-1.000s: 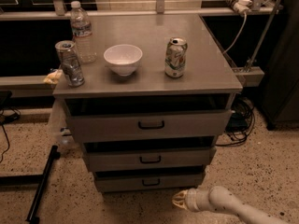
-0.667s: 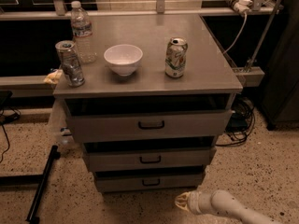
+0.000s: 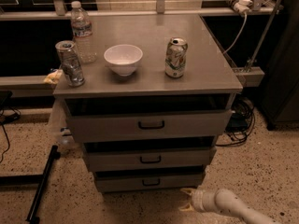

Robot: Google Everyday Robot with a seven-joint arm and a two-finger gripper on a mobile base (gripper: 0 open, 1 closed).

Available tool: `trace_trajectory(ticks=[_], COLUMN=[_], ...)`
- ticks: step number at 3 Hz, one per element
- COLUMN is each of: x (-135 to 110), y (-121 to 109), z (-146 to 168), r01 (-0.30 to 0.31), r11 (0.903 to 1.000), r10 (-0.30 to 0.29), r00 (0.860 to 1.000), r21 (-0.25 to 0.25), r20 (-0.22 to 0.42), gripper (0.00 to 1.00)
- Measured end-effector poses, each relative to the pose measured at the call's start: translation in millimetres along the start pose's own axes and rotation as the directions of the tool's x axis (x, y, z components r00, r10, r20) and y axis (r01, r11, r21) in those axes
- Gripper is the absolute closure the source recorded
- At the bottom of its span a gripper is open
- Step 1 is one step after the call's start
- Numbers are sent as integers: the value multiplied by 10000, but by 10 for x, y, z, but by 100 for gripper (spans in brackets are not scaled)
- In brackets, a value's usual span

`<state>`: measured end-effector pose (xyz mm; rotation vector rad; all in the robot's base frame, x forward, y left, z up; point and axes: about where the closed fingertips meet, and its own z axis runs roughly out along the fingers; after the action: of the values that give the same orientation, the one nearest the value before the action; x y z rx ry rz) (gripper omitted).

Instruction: Open bottom drawer

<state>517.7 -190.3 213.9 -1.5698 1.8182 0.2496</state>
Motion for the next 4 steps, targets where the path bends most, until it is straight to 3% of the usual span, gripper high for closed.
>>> trace_trajectory(ticks=[1,4], x=[39,-23], y=[-103,-372], z=[54,331], r01=[-26,357], r11=[10000,9970], r10=[26,-355], r00=[10000,9994], r21=[-63,-687], r20=[7,52], gripper=[0,0])
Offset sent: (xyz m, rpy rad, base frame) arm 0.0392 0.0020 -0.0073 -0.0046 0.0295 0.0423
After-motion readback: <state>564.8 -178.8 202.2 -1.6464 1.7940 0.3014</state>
